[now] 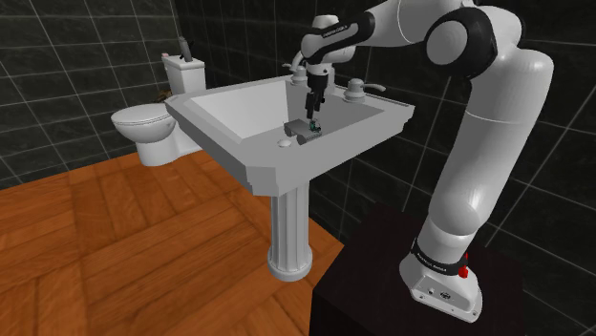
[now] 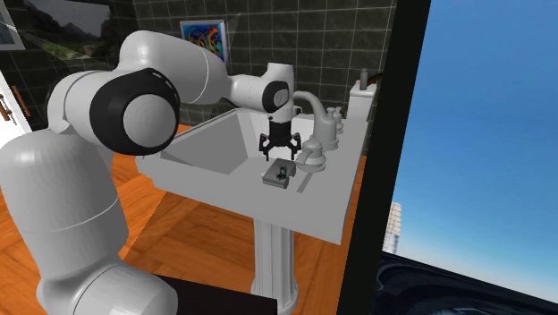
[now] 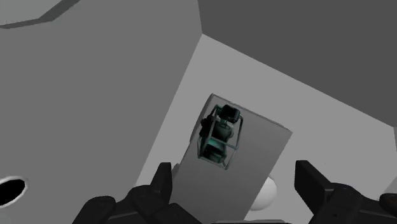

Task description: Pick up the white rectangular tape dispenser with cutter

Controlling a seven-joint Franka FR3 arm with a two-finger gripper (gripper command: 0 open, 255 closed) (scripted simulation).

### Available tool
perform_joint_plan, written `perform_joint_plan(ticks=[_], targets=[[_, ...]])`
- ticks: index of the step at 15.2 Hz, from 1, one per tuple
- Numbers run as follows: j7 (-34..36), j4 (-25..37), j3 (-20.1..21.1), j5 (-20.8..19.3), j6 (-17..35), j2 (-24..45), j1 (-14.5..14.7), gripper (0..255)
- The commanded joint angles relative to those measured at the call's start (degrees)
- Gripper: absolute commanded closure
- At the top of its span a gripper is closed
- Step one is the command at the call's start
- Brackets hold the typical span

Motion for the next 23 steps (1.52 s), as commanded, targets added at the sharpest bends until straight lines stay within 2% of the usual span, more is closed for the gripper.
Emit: perform_joint_plan(ticks=[1,7,9,10,19,23], targets=[[-0.86,0.51,-0.23,0.36,0.96,1.37,-0.34,0],[-1.29,-3.21,-0.17,0.79,5.76,2.48,-0.37,0],[-1.29,-3.21,-0.17,0.79,5.76,2.48,-0.37,0],[-1.30,-3.24,-0.18,0.80,5.83,2.53,-0.38,255],[-1.29,-3.21,-0.17,0.79,5.76,2.48,-0.37,255],[-1.02,-1.02,-0.21,0.51,2.86,1.74,-0.35,255]])
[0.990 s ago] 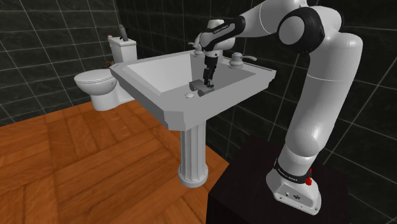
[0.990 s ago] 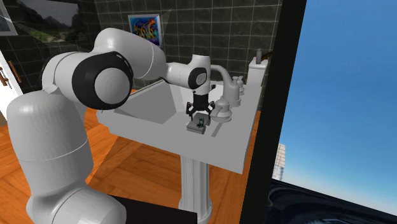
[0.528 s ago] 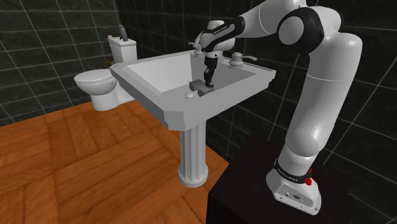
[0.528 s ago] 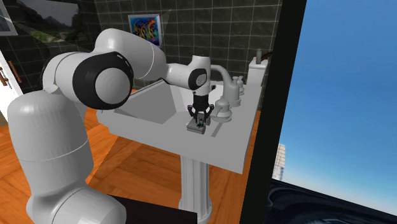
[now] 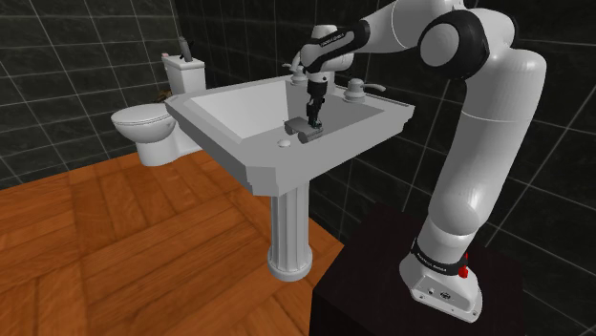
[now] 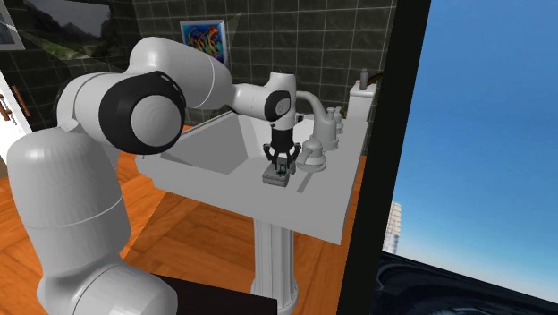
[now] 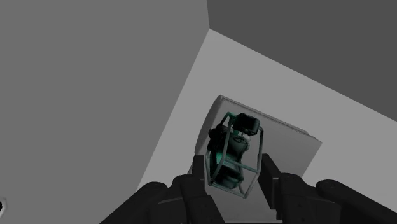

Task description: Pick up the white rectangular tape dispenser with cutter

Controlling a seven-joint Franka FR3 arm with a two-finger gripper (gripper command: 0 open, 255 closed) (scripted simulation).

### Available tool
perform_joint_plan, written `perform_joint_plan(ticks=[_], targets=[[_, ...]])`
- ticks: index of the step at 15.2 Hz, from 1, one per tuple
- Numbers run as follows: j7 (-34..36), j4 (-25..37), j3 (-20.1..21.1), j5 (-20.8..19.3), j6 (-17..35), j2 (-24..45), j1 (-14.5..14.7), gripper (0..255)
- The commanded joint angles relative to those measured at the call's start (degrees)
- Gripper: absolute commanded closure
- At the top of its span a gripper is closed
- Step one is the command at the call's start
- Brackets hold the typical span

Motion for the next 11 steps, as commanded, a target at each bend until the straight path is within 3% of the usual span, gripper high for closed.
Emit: perform_joint_plan(ticks=[1,11], targets=[[0.08,1.20,-0.03,-0.09,-1.41,-0.25,-0.01,255],[0.56,7.83,-0.13,-0.47,-8.88,-1.13,0.00,255]])
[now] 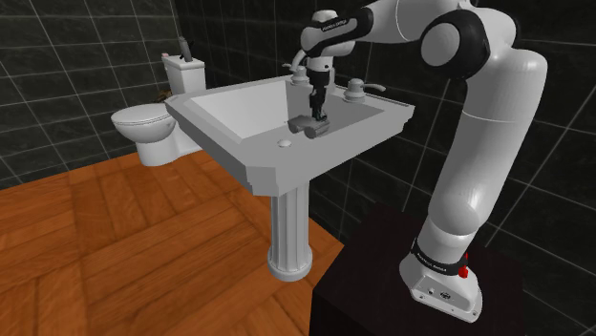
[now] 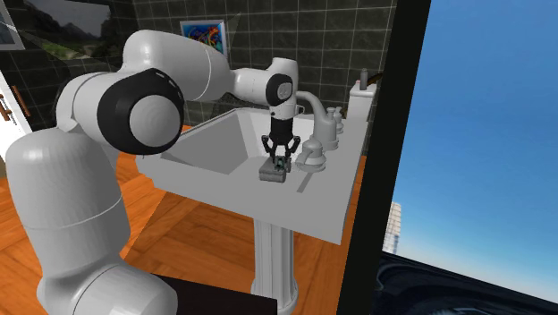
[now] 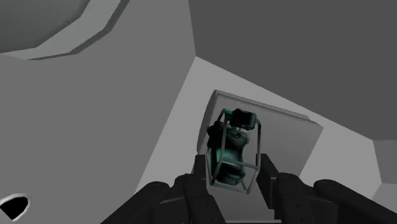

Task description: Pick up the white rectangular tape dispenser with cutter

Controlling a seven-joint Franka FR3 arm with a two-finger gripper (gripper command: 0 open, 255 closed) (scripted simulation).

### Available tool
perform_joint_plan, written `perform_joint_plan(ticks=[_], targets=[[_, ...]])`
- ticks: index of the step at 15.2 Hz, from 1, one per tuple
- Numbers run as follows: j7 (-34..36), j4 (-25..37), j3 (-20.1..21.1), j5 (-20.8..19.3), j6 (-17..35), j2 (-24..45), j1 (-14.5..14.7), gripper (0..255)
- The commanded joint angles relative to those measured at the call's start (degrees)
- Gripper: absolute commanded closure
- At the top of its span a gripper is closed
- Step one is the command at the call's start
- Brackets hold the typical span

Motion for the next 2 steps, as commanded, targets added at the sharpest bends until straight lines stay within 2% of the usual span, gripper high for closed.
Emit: perform_joint_plan(ticks=[1,2], targets=[[-0.07,1.68,0.13,-0.01,2.76,-0.88,0.16,255],[-0.07,1.68,0.11,-0.01,2.76,-0.88,0.18,255]])
